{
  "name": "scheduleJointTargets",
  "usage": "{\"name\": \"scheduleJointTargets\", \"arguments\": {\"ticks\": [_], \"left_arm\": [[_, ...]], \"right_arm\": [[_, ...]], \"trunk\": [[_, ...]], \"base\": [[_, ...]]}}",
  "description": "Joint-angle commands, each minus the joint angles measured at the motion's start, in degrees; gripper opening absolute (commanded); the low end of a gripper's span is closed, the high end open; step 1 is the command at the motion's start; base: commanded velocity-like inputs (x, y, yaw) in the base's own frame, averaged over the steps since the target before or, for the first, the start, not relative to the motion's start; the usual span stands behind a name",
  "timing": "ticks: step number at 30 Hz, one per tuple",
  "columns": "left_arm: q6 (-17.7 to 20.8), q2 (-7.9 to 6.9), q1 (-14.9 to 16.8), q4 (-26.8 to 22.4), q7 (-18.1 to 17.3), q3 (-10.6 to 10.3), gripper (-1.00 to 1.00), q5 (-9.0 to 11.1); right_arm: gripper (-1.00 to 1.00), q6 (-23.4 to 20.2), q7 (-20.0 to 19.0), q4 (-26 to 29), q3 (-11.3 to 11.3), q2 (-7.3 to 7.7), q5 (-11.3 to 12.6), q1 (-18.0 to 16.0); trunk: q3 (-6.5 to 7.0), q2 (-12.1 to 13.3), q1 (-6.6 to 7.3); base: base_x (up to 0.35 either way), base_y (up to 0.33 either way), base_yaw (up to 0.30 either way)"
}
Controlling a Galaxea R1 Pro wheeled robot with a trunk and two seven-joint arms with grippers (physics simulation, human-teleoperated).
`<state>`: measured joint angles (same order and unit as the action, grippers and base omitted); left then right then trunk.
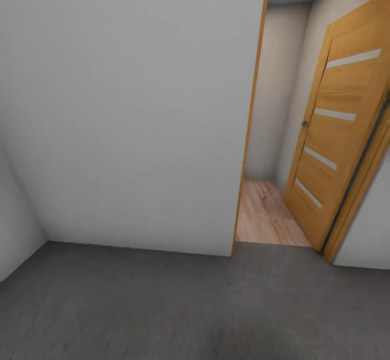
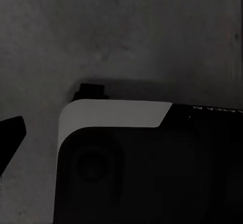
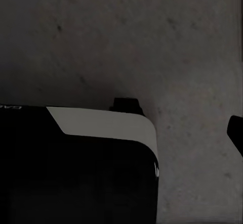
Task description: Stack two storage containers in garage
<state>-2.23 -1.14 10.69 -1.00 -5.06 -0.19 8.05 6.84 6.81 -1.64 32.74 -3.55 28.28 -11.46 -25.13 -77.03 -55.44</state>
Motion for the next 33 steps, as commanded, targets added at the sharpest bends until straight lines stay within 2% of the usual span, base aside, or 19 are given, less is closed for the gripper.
{"name": "scheduleJointTargets", "arguments": {"ticks": [1,33], "left_arm": [[-0.1,-0.03,0.0,0.1,-0.3,-0.1,1.0,0.5],[-0.1,0.09,0.0,0.1,-0.2,0.3,1.0,0.9]], "right_arm": [[1.0,0.3,0.0,-0.2,0.5,-0.06,0.6,-0.1],[1.0,0.3,0.0,-0.2,0.4,0.03,0.9,-0.1]], "trunk": [[-0.06,0.0,0.0],[-0.06,0.0,0.0]], "base": [[0.0,0.0,-0.287],[0.0,0.0,-0.287]]}}
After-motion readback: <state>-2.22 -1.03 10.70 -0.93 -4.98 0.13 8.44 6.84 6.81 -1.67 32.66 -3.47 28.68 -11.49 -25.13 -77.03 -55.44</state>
